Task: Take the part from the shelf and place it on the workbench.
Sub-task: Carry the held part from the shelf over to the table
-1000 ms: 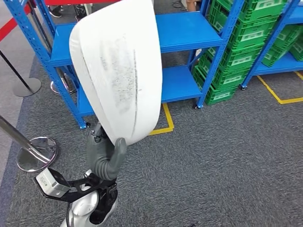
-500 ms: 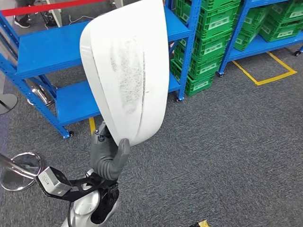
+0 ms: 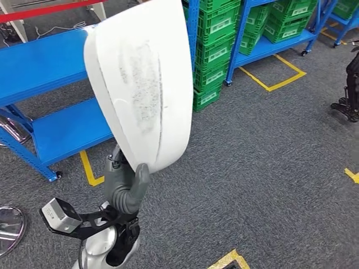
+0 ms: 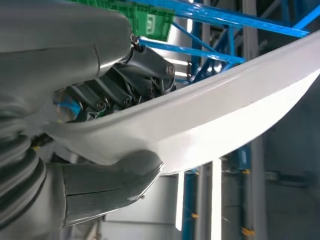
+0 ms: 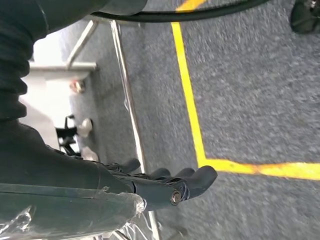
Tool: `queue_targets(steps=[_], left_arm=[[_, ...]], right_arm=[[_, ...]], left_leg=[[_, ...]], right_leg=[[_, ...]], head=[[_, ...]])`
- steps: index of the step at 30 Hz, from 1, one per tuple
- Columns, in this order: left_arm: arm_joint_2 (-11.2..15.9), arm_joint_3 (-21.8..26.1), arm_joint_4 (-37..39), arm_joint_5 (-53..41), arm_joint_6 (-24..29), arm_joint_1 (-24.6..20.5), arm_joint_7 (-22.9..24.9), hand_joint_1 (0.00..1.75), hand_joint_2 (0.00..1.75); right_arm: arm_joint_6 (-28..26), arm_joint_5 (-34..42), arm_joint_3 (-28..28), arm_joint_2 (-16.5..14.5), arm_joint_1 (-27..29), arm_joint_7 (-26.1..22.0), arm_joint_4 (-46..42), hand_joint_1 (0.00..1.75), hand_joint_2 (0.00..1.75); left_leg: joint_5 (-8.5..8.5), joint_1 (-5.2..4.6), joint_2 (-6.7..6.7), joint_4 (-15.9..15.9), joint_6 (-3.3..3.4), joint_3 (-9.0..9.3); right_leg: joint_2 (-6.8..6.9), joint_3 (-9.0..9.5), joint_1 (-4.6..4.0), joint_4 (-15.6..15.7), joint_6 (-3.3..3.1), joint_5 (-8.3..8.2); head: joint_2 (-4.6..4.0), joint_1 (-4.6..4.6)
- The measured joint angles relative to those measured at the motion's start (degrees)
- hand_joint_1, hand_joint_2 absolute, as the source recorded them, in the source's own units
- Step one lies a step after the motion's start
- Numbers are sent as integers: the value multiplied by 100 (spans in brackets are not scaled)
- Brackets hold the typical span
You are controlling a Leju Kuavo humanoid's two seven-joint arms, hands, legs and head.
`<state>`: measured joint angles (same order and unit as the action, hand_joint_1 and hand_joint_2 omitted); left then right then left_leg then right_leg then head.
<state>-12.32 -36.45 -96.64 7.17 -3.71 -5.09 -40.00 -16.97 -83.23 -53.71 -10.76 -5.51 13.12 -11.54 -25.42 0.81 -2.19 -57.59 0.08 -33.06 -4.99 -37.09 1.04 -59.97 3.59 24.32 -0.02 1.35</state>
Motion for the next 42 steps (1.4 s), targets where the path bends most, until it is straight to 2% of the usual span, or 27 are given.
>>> queue_targets(steps=[2,4,5,6,7,9,11,14,16,18,19,20,21,22,23,25,27,29,30,31,33,35,36,37,39,40,42], left_arm=[[-13,1,13,19,-49,-23,0,175,175],[-13,4,34,28,-71,-26,0,175,175],[-12,6,47,32,-78,-28,0,175,175],[-13,8,60,34,-85,-33,0,175,175],[-16,7,72,40,-98,-41,0,175,175],[-27,4,99,57,-137,-79,0,175,175],[-37,-1,137,74,-176,-130,0,175,175],[-52,-7,208,124,-234,-206,0,175,175],[-57,-4,249,162,-268,-253,0,175,175],[-56,14,304,201,-308,-282,0,175,175],[-56,27,338,217,-331,-288,0,175,175],[-56,44,374,231,-353,-291,0,175,175],[-56,63,405,240,-375,-296,0,175,175],[-56,82,434,243,-398,-311,0,175,175],[-56,98,460,243,-422,-336,0,175,175],[-60,118,504,245,-462,-403,0,175,175],[-68,129,540,249,-489,-440,1,175,175],[-87,140,579,259,-511,-445,3,175,175],[-99,143,598,267,-519,-448,5,175,175],[-111,146,614,275,-526,-451,7,175,175],[-121,159,642,286,-534,-449,9,175,175],[-119,175,672,288,-536,-441,10,175,175],[-119,180,689,288,-536,-439,11,175,175],[-119,183,704,288,-536,-437,13,175,175],[-119,187,721,291,-535,-435,13,175,175],[-119,193,724,297,-534,-434,11,175,175],[-116,217,725,307,-529,-426,7,175,175]], right_arm=[[-14,40,-31,5,-14,-14,0,0,175],[-29,65,-45,5,-34,-32,0,0,175],[-34,71,-47,6,-35,-36,0,0,175],[-37,77,-50,9,-31,-38,-1,0,175],[-44,83,-53,14,-27,-40,-1,0,175],[-64,115,-75,24,-35,-49,-1,0,175],[-70,146,-108,25,-52,-54,0,0,175],[-66,157,-140,27,-37,-32,-1,0,175],[-96,169,-158,35,-30,-5,-3,0,175],[-122,182,-180,54,-38,8,-9,0,175],[-127,189,-187,66,-40,8,-13,0,175],[-131,201,-192,80,-37,8,-15,0,175],[-133,218,-198,93,-32,8,-17,0,175],[-134,241,-209,106,-27,8,-17,0,175],[-134,264,-228,114,-26,8,-17,0,175],[-128,296,-268,119,-34,4,-17,0,175],[-125,309,-288,119,-38,-5,-17,0,175],[-149,333,-311,119,-16,-10,-17,0,175],[-173,351,-324,119,-2,-5,-16,0,175],[-195,368,-336,119,4,5,-16,0,175],[-220,387,-353,119,-7,26,-15,0,175],[-220,387,-370,119,-19,33,-15,0,175],[-220,387,-377,119,-18,38,-15,0,175],[-219,386,-385,119,-14,47,-15,0,175],[-216,385,-407,121,-12,74,-16,0,175],[-210,383,-416,122,-19,88,-17,0,175],[-201,378,-426,123,-34,114,-17,0,175]], left_leg=[[3,-15,138,7,58,2],[-4,-39,293,6,77,3],[-9,-47,368,5,80,5],[-15,-52,435,4,80,11],[-24,-55,498,3,72,21],[-53,-77,605,-5,32,50],[-68,-108,690,-13,-20,67],[-80,-101,759,-9,-104,74],[-256,-83,584,-217,-165,-12],[-609,-75,351,-873,-195,-316],[-755,-75,302,-1245,-199,-500],[-821,-76,277,-1520,-199,-645],[-768,-76,269,-1592,-193,-697],[-612,-74,257,-1455,-182,-646],[-394,-69,213,-1146,-168,-505],[-69,-38,-25,-412,-132,-161],[-16,-26,-198,-49,-101,-2],[-17,-31,-128,-2,-54,7],[-6,-27,-71,13,-23,13],[2,-20,-3,27,8,22],[-1,-26,149,39,46,32],[-12,-37,310,38,60,34],[-17,-39,385,38,62,38],[-25,-38,455,37,56,46],[-54,-43,580,35,23,82],[-74,-62,634,27,-5,100],[-94,-103,718,24,-57,123]], right_leg=[[327,-275,-24,-619,26,355],[436,-613,-25,-1375,35,687],[449,-670,-25,-1534,32,715],[459,-604,-26,-1446,24,634],[486,-427,-27,-1143,13,475],[676,37,-47,-335,-18,170],[786,249,-75,59,-70,59],[625,202,-84,74,-171,32],[510,194,-56,98,-229,2],[390,188,-39,104,-259,-12],[322,184,-39,104,-268,-16],[247,182,-40,104,-272,-18],[174,182,-40,104,-272,-21],[95,183,-37,103,-268,-25],[20,184,-33,103,-257,-32],[-115,165,-30,91,-217,-47],[-219,113,-17,95,-146,-75],[-297,62,8,120,-68,-106],[-224,33,2,89,-37,-88],[-77,-38,-9,-37,-10,-13],[298,-339,-31,-649,29,309],[439,-678,-27,-1354,53,594],[456,-729,-26,-1481,58,601],[472,-655,-26,-1372,59,501],[630,-229,-33,-625,58,168],[718,-22,-40,-262,29,46],[801,151,-60,66,-49,-17]], head=[[0,45],[0,53],[0,53],[0,53],[0,54],[0,53],[0,46],[0,43],[0,38],[0,29],[0,27],[0,25],[0,26],[0,25],[0,25],[0,26],[0,29],[0,29],[0,40],[0,64],[0,107],[0,118],[0,119],[0,120],[0,120],[0,118],[0,108]])
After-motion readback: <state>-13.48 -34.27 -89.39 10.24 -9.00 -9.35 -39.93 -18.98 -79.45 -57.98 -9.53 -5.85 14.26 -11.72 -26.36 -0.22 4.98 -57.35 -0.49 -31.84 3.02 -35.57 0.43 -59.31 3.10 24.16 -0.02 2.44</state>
